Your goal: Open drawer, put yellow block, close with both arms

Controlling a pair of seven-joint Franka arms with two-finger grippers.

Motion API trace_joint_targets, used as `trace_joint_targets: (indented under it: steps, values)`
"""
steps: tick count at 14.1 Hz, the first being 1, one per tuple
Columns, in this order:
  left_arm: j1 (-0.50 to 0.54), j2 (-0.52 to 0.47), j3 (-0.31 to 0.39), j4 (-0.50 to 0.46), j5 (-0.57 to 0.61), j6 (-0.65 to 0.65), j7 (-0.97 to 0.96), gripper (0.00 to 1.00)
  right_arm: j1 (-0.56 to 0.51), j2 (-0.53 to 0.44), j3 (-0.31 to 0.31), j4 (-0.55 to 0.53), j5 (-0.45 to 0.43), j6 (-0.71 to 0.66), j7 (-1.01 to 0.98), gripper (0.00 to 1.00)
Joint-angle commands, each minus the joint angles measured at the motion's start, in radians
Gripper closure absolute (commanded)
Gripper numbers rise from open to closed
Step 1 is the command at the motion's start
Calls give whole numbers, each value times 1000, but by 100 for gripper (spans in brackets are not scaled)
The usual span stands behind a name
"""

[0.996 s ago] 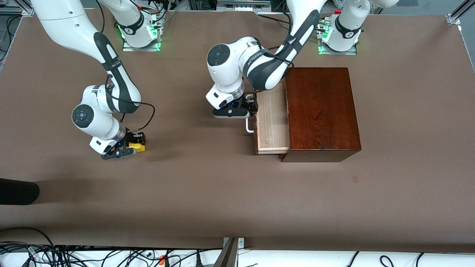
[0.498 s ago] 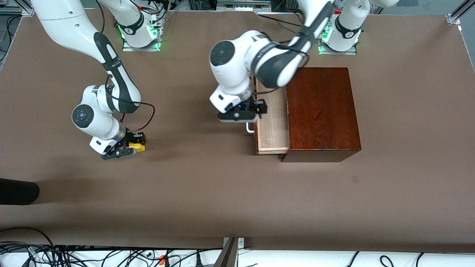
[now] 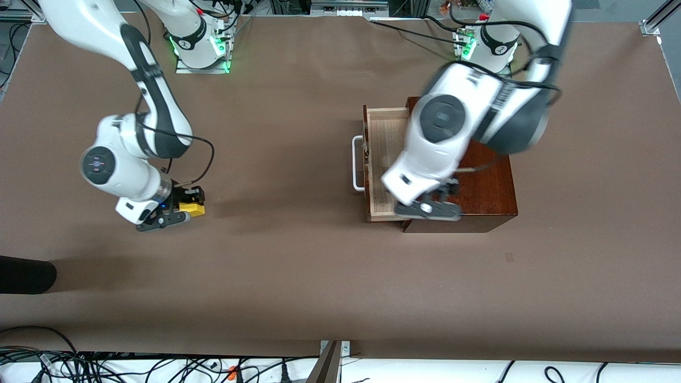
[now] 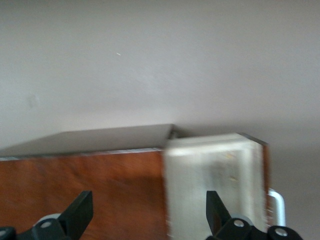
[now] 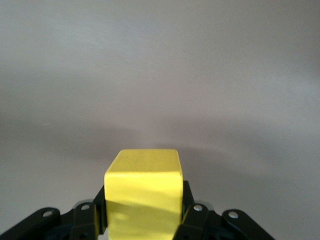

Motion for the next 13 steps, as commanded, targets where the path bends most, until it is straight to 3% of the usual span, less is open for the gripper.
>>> trace_joint_targets:
  steps: [1, 3, 5, 9, 13]
  values:
    - [79, -23, -13, -4, -24, -15, 104, 0, 12, -41, 25, 160, 3, -234, -5, 80]
    - [123, -50, -9, -11, -22, -20, 189, 0, 51, -30, 26, 304, 4, -395, 1, 80]
    - [194, -84, -12, -24, -22, -128, 314, 0, 120, -29, 26, 376, 13, -457, 34, 80]
    - [282, -164, -10, -24, -106, -389, 431, 0, 295, 49, 26, 499, 6, -466, 39, 80]
    - [311, -272, -10, -122, -106, -393, 430, 0, 477, 166, 25, 652, -19, -435, 28, 80]
